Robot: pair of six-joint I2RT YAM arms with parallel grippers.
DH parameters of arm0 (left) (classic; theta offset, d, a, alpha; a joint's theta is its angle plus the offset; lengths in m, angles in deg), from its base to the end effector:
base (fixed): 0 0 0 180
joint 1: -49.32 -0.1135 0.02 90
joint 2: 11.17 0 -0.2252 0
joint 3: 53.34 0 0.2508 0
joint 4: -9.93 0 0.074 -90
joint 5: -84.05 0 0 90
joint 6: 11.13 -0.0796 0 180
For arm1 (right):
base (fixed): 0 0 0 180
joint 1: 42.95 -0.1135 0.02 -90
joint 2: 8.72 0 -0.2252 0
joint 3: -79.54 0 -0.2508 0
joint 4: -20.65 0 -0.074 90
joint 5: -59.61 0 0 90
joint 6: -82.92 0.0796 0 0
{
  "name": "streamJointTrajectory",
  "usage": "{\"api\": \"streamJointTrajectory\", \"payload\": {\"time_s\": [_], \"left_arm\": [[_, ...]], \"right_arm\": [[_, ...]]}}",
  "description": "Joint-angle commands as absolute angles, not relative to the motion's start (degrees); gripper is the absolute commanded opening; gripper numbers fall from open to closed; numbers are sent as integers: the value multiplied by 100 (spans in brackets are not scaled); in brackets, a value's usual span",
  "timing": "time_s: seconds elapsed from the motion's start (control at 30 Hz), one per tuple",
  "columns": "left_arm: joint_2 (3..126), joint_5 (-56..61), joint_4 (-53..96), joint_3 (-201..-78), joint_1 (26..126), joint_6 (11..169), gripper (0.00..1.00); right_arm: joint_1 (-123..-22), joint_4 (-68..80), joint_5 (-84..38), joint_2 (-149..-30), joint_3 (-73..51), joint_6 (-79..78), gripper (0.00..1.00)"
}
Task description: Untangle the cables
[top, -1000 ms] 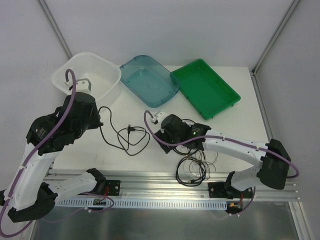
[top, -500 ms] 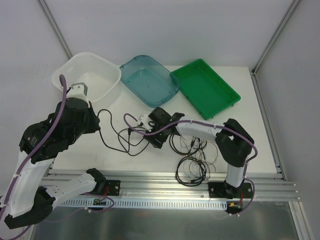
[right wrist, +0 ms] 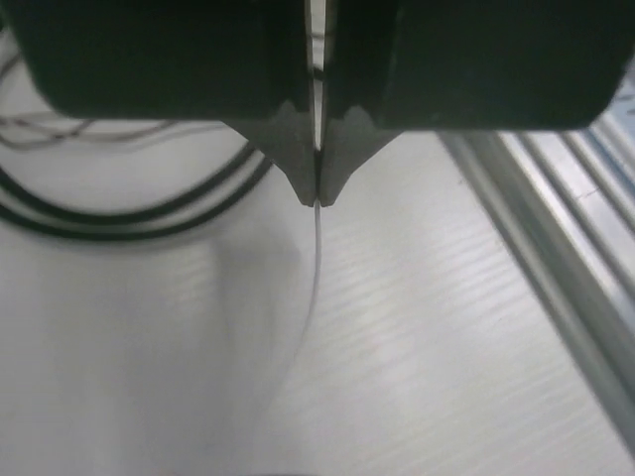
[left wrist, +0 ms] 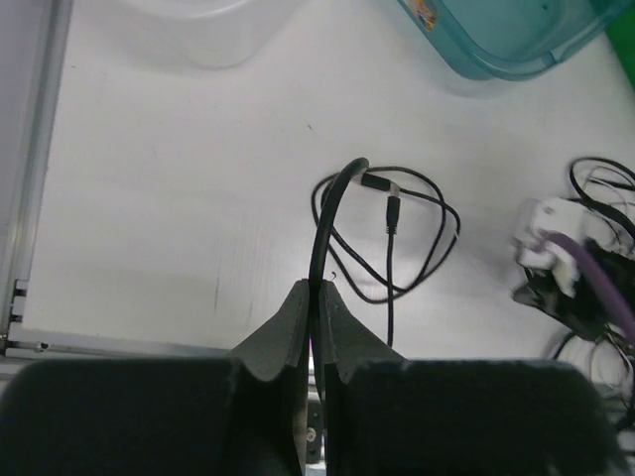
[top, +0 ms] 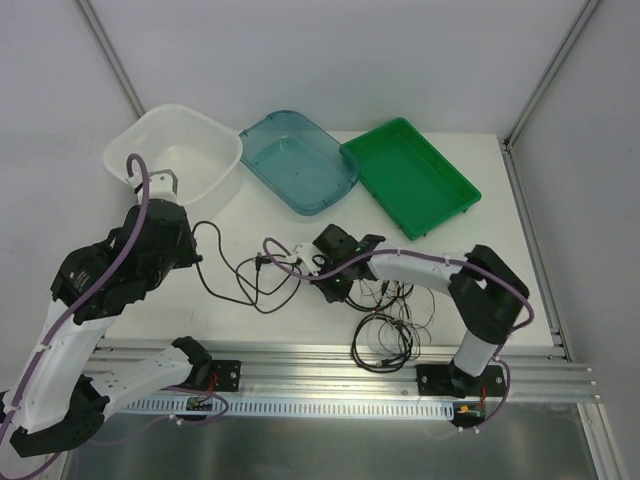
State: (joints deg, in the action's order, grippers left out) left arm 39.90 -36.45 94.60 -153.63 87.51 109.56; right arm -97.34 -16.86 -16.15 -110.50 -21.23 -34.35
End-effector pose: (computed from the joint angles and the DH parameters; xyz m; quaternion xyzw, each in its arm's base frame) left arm 0.1495 -0.0662 0.3959 -0.0642 0.8636 -0.0572 0.4968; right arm 0.2013 0.3147 0.1068 -0.6510 0.7044 0.1765 0.2211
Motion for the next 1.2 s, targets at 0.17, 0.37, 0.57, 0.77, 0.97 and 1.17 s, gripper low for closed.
{"api": "streamJointTrajectory", "payload": {"time_s": [0.17, 0.37, 0.57, 0.77, 0.97, 1.17], "left_arm": [[4235, -4884, 9259, -14707, 8597, 11331, 0], [4297, -4199, 8672, -15207, 8605, 11113, 0], [4376, -3435, 8161, -15639, 8597, 10656, 0], [4614, -3004, 7556, -14384, 8597, 10769, 0], [4026, -2985, 5991, -12275, 8553, 11619, 0], [3656, -3136, 5735, -10937, 8509, 12457, 25]], "right_arm": [[-9701, -2448, -1747, -8353, -3010, -2898, 1], [-9630, -2370, -2327, -8272, -3510, -2212, 52], [-9630, -1939, -2353, -7869, -3915, -1500, 70], [-9674, -1649, -2468, -7184, -4117, -1122, 71], [-9788, -1491, -2573, -6858, -4416, -955, 71], [-9850, -1482, -2705, -6691, -4636, -805, 71]]}}
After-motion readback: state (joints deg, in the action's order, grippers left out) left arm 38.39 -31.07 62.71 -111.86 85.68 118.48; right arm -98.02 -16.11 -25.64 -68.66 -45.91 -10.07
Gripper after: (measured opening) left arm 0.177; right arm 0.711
